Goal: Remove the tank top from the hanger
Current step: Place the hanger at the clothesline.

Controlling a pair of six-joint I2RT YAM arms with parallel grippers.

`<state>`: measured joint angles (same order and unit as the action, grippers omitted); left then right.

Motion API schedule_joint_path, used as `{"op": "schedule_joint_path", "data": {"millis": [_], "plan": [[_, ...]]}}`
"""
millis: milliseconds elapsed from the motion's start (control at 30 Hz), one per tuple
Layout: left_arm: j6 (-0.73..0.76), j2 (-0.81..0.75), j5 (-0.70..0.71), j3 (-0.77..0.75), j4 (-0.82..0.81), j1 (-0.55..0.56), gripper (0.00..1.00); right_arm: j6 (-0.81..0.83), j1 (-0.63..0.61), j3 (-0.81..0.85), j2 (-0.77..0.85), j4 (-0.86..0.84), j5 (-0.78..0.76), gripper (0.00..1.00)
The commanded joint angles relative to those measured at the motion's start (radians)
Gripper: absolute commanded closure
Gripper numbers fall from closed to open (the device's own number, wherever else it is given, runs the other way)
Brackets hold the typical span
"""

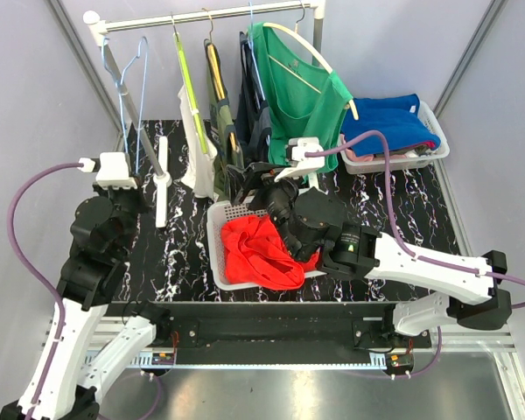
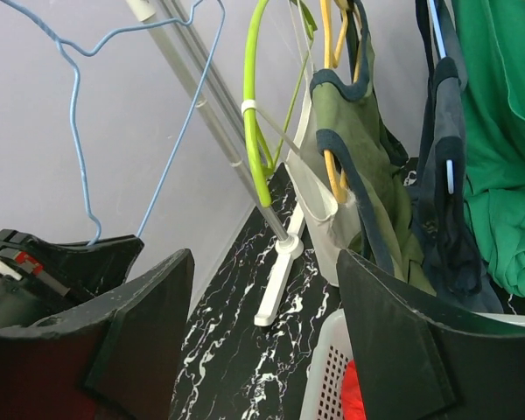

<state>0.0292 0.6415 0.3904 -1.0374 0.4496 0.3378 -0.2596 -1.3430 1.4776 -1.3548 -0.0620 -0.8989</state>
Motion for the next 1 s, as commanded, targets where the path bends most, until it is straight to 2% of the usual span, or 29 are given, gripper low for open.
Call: {"op": "schedule_joint_path", "data": {"millis": [0,200,367,633,967], "plan": [[0.024,0.052,0.005,-0.030,-0.089,-0.011,1.00,-0.030,-0.007,-0.003,0.045,0.007,-0.032,0.25],[0.038,0.171,-0.025,-0.084,-0.131,-0.017,1.00,-0.043,-0.007,-0.030,0.078,0.017,-0.046,0.26],[-0.024,0.312,-0.102,-0.252,-0.015,-0.083,1.00,-0.052,-0.007,-0.042,0.100,0.036,-0.048,0.26],[-0.063,0.386,-0.156,-0.328,0.018,-0.126,1.00,-0.059,-0.007,-0.060,0.123,0.048,-0.052,0.26],[-0.130,0.524,-0.317,-0.446,0.126,-0.227,1.00,-0.090,-0.007,-0.092,0.149,0.056,-0.058,0.26]]}}
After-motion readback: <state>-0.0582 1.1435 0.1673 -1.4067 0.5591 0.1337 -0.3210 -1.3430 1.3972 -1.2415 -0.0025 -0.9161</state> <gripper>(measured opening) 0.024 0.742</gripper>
